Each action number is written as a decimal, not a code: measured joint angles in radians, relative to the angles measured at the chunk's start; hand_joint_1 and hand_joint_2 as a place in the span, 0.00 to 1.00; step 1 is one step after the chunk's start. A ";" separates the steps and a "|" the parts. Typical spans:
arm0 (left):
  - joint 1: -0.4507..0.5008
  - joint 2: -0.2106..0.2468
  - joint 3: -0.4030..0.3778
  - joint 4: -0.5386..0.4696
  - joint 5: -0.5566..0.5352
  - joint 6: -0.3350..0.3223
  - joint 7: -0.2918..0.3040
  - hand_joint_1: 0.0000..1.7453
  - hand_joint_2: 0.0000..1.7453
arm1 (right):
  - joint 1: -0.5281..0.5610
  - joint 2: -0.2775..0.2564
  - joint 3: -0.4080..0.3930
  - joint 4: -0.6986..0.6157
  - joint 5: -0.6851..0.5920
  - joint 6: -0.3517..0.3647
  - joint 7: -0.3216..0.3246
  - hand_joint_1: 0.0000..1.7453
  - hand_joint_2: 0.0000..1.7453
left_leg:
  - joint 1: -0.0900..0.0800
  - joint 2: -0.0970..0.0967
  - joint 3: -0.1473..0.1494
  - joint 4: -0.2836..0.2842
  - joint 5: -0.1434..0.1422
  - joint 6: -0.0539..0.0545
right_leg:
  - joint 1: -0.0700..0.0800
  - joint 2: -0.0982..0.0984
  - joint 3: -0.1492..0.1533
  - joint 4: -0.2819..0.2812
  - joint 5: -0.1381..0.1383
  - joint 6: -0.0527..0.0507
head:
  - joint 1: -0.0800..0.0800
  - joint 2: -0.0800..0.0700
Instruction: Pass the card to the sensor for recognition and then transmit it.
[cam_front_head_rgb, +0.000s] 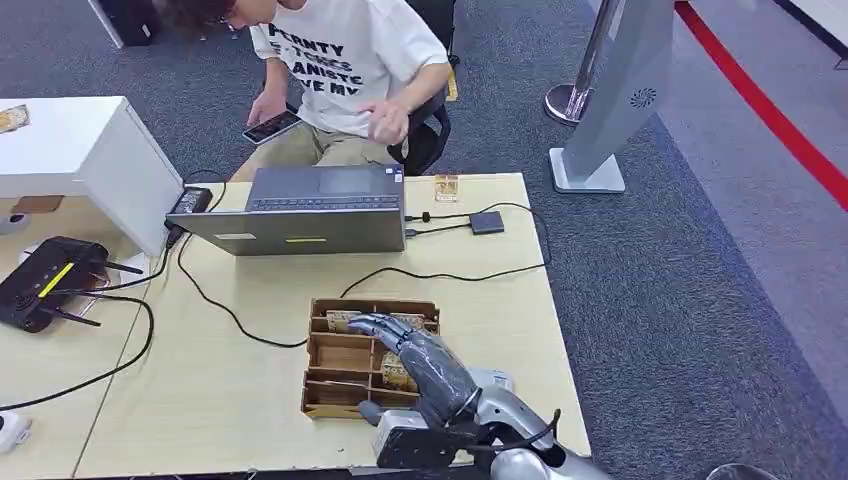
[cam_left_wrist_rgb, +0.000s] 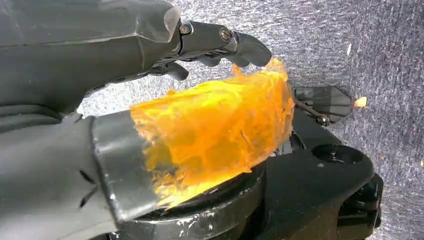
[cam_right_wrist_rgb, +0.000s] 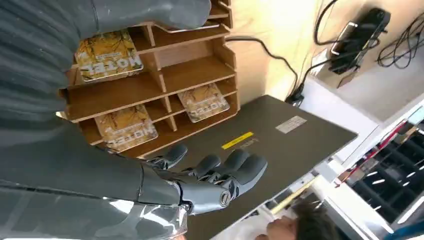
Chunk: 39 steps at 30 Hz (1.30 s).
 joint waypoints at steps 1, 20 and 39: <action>0.000 0.000 0.000 0.000 0.000 0.000 0.000 0.00 0.00 | -0.006 0.000 0.010 0.003 0.008 0.000 0.001 0.24 1.00 | 0.000 0.000 0.000 0.000 0.000 0.000 | 0.000 0.000 0.000 0.000 0.000 0.000 | 0.000 0.000; 0.000 0.000 0.000 0.000 -0.005 0.000 -0.003 0.00 0.00 | -0.094 0.000 0.128 0.088 0.317 -0.108 0.106 0.26 1.00 | 0.000 0.000 0.000 0.000 0.000 0.000 | 0.000 0.000 0.000 0.000 0.000 0.000 | 0.000 0.000; 0.000 0.000 0.016 0.000 0.010 -0.002 -0.009 0.00 0.00 | -0.161 -0.019 0.175 0.061 0.159 0.070 0.109 0.29 1.00 | 0.000 0.000 0.000 0.000 0.000 0.000 | 0.000 0.000 0.000 0.000 0.000 0.000 | 0.000 0.000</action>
